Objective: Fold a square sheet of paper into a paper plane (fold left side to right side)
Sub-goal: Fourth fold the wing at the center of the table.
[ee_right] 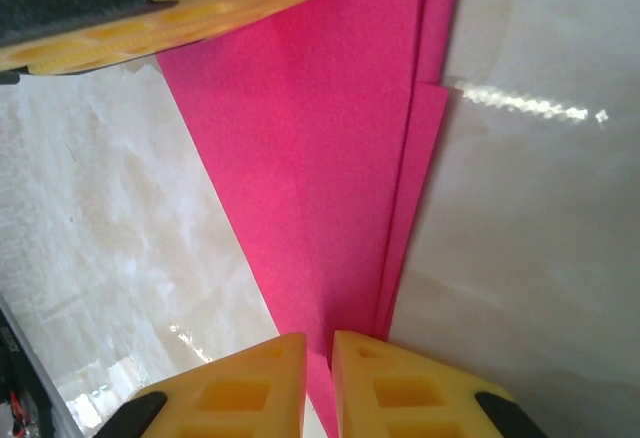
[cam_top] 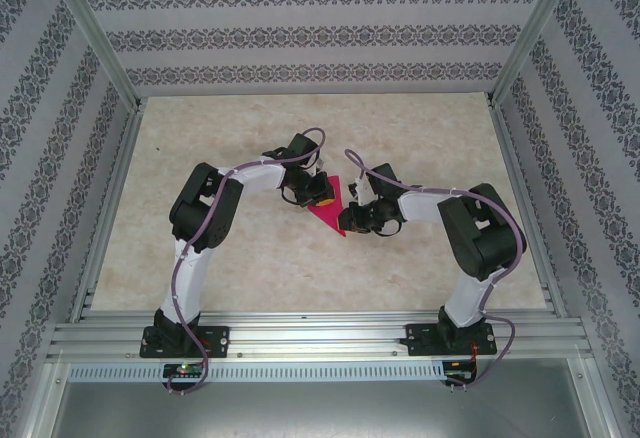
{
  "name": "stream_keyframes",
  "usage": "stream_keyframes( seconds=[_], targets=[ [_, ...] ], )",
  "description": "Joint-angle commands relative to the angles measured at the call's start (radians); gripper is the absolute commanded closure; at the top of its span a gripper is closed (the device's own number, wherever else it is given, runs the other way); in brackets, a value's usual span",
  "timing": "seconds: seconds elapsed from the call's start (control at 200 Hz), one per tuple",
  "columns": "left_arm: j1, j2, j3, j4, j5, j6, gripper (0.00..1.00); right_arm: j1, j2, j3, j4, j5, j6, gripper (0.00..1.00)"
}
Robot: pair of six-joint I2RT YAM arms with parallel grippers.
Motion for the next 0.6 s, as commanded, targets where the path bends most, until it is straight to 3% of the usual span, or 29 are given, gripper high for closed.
stream_keyframes(
  seconds=[0.0,0.33,0.46,0.595],
  targets=[
    [0.005,0.046,-0.032,-0.047,-0.075,0.005,0.85,0.017,-0.023,-0.021,-0.157,0.053,-0.031,0.84],
    [0.005,0.042,-0.037,-0.045,-0.074,0.003,0.85,0.011,-0.161,0.005,-0.09,-0.007,0.027,0.85],
    [0.005,0.041,-0.04,-0.043,-0.076,0.002,0.86,0.011,-0.13,0.035,-0.032,-0.023,0.054,0.84],
    [0.005,0.038,-0.042,-0.043,-0.076,0.001,0.85,0.009,-0.081,0.09,-0.083,0.012,0.027,0.83]
  ],
)
